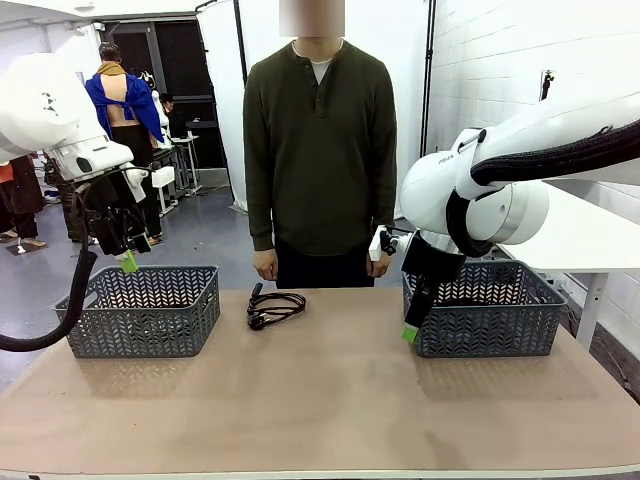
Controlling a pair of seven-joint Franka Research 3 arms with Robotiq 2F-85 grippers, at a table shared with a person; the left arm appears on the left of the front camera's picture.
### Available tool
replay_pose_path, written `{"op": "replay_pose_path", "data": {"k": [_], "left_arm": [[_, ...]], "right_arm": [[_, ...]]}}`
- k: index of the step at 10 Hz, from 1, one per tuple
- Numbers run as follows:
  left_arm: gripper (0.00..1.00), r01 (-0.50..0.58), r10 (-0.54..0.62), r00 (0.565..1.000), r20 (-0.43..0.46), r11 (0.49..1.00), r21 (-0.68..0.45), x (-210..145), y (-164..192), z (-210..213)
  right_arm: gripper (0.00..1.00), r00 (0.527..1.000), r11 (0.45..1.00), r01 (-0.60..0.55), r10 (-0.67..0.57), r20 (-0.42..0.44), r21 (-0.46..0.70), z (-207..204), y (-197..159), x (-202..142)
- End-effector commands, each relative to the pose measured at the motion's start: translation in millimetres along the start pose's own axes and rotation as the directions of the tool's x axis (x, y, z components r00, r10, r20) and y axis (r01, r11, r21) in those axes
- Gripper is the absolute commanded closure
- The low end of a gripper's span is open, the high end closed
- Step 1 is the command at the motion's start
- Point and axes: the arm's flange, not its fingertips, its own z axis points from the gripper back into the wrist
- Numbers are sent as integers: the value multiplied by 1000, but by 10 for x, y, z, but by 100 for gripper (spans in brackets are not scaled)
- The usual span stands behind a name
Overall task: Organize the cables according to human instructions.
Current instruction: Pick up a bundle of cables and place it in the basket indicated by the human.
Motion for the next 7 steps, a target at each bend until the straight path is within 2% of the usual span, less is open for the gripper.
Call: {"op": "replay_pose_path", "data": {"k": [1, 6, 7], "left_arm": [[0, -10, 10, 1000, 3, 1000, 5, -48, 44, 112], [0, -11, 11, 1000, 6, 1000, 13, -59, 37, 80], [0, -122, 122, 993, 2, 992, 44, -81, -30, 74]], "right_arm": [[0, 1000, 1000, -6, 6, -4, 5, -1, 0, -6], [0, 1000, 1000, -6, 6, -4, 5, -1, 0, -6], [0, 1000, 1000, -6, 6, -4, 5, -1, 0, -6]]}}
